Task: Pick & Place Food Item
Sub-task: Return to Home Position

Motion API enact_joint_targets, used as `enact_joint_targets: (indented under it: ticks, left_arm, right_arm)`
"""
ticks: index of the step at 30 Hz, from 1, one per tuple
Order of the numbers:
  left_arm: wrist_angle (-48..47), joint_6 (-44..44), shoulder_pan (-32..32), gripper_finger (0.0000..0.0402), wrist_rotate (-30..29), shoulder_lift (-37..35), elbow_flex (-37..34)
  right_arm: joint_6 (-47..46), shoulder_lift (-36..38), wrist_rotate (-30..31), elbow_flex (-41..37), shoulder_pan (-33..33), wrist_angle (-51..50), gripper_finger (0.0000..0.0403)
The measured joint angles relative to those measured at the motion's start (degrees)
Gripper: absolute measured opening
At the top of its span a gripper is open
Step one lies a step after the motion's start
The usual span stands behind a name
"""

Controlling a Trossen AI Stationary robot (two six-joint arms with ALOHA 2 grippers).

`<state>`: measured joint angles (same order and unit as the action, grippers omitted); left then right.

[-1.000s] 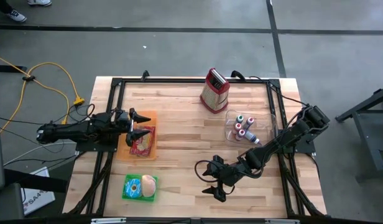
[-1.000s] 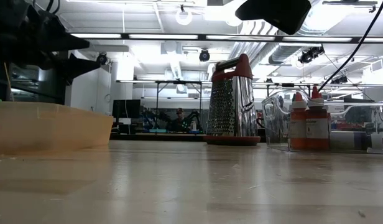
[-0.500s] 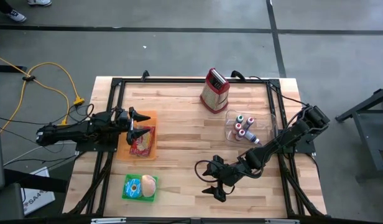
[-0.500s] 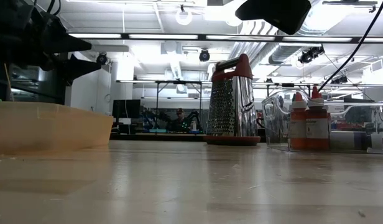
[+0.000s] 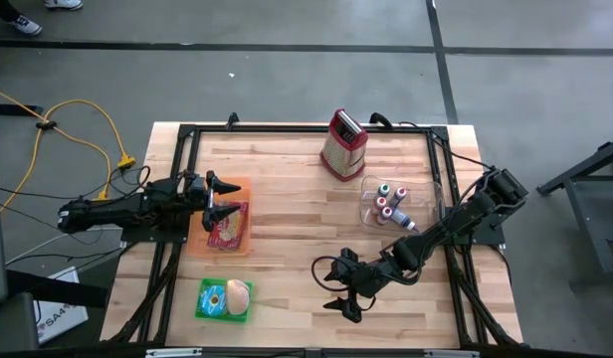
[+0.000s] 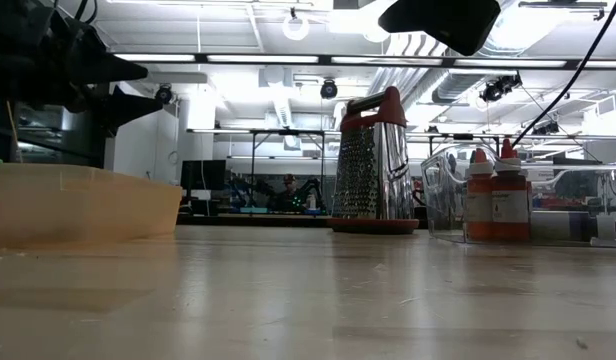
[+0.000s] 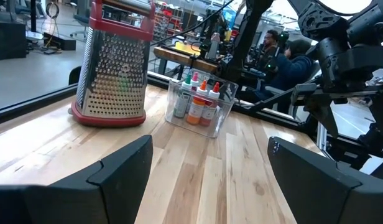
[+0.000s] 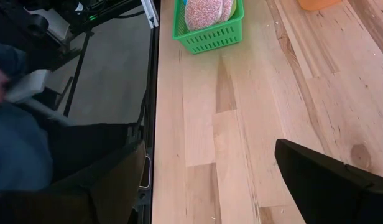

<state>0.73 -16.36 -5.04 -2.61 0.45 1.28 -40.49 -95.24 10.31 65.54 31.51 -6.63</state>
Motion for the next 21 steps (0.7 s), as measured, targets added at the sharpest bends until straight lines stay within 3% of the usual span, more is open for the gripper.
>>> enact_joint_targets:
  ticks: [21]
  left_arm:
    - [0.2,-0.2,0.0,0.031,0.0,0.0,0.0]
  right_arm:
    - [1.2,0.0,0.1,0.0,-0.1,0.0,0.0348]
